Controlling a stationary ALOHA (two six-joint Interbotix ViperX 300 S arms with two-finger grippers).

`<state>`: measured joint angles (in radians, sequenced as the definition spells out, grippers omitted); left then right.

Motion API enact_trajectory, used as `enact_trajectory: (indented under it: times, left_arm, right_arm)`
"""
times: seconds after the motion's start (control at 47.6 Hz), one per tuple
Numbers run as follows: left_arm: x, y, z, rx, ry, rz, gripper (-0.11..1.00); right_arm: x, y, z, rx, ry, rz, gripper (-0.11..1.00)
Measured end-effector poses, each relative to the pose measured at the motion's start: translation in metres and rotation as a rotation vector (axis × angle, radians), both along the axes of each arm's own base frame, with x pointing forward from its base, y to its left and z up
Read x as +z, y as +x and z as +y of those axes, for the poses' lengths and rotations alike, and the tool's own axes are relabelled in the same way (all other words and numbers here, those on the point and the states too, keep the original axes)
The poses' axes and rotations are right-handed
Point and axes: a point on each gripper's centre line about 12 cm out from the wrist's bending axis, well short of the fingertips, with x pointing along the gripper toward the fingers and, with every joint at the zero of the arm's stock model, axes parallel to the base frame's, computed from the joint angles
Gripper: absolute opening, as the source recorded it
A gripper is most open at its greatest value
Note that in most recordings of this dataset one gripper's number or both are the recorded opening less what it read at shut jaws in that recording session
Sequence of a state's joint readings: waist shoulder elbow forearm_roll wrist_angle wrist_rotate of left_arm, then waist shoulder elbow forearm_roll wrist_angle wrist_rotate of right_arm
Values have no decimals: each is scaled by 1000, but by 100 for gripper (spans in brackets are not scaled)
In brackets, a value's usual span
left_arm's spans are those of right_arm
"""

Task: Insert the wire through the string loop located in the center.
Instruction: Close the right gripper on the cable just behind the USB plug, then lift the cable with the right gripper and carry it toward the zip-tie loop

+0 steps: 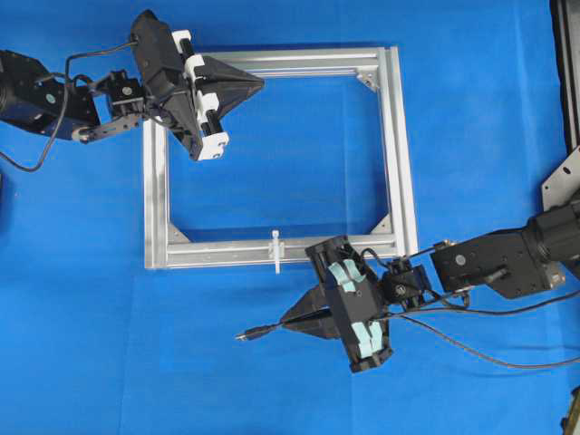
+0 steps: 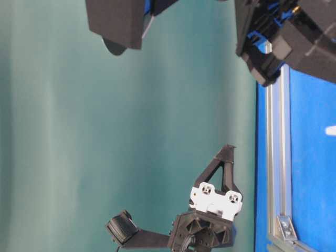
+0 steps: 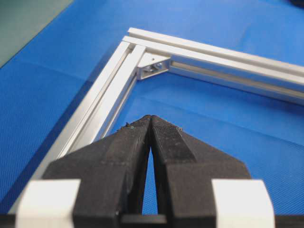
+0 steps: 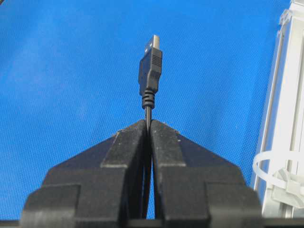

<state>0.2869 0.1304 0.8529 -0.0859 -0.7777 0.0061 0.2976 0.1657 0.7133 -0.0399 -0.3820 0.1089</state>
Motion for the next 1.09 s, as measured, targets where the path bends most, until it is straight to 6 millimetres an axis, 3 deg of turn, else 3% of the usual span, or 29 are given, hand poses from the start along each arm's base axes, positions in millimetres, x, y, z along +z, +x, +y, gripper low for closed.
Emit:
enact_trajectory:
  times: [0.441,1.093]
  left_arm:
    - [0,0,0,1,-3,-1,0]
    - [2,0,0,1,-4,-6,0]
  right_arm:
    - [-2,-3,-1,-1,-1,8,-2]
    - [-4,-64,-20,-7,-11,61,-2]
